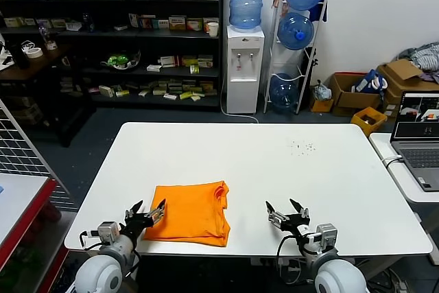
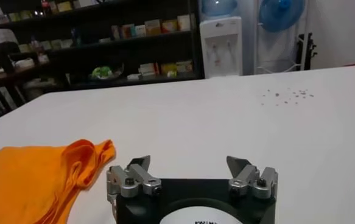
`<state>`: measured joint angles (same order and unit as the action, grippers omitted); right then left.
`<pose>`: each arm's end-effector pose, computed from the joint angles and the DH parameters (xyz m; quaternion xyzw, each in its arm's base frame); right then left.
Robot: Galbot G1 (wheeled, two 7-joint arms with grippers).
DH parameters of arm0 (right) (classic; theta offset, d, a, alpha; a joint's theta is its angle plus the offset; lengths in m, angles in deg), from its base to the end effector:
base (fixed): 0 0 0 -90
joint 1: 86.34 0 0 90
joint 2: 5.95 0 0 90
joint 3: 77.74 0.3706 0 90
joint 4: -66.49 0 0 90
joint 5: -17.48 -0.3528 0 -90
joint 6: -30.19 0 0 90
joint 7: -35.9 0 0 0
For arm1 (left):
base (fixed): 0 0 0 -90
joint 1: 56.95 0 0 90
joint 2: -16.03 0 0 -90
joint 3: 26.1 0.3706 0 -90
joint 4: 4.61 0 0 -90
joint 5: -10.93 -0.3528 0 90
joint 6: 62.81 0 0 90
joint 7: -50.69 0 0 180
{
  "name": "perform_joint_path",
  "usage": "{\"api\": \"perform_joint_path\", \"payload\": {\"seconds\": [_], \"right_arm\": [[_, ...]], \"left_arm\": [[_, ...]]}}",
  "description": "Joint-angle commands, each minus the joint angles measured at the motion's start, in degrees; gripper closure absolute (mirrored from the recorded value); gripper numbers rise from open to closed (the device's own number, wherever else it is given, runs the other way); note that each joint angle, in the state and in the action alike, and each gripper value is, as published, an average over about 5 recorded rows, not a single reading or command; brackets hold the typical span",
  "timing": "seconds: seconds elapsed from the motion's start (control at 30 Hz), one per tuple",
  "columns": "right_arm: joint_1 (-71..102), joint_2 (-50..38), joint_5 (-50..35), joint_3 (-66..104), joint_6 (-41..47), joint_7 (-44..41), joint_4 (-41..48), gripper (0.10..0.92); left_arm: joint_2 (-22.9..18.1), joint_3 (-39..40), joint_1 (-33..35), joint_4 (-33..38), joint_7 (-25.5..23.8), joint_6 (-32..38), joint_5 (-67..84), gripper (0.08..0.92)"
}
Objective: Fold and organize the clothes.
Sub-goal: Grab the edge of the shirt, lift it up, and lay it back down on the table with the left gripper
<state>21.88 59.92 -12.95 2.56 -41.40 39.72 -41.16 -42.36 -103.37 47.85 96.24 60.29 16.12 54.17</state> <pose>0.2323 -0.0561 -0.3541 0.1122 -0.9676 -0.0596 0.2182 0.2504 0.0944 -0.3755 -0.0602 -0.9684 0.0971 0.2216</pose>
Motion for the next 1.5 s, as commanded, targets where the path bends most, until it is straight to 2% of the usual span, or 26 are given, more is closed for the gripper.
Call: {"api": "perform_joint_path", "payload": {"seconds": [0.03, 0.3, 0.4, 1.03, 1.2, 1.37, 1.5], "right_arm": [[0.1, -0.1, 0.0, 0.1, 0.0, 0.1, 0.0, 0.203], [0.1, -0.3, -0.1, 0.3, 0.1, 0.1, 0.0, 0.203], [0.1, -0.3, -0.1, 0.2, 0.1, 0.2, -0.1, 0.203], [0.3, -0.3, -0.2, 0.4, 0.1, 0.2, 0.0, 0.203], [0.2, -0.3, -0.2, 0.4, 0.1, 0.2, 0.0, 0.203], [-0.1, -0.5, -0.4, 0.4, 0.0, 0.3, -0.1, 0.203], [-0.5, -0.8, -0.6, 0.5, 0.0, 0.3, -0.4, 0.203]], "left_arm": [[-1.1, 0.3, -0.7, -4.2, -2.8, 1.6, -2.0, 0.177], [-1.7, 0.7, -1.0, -4.9, -2.1, 1.5, -2.0, 0.183], [-2.0, 0.8, -1.0, -4.9, -1.9, 1.5, -2.0, 0.23], [-4.4, 0.9, -1.0, -4.6, -2.0, 4.4, -4.7, 0.772], [-4.1, 0.5, 0.1, 1.1, -0.4, 4.3, -9.6, 0.882], [-2.1, -0.5, 1.5, 10.1, 3.5, 0.5, -12.7, 0.887], [1.4, -2.0, 2.1, 15.1, 6.7, -4.2, -12.1, 0.887]]}}
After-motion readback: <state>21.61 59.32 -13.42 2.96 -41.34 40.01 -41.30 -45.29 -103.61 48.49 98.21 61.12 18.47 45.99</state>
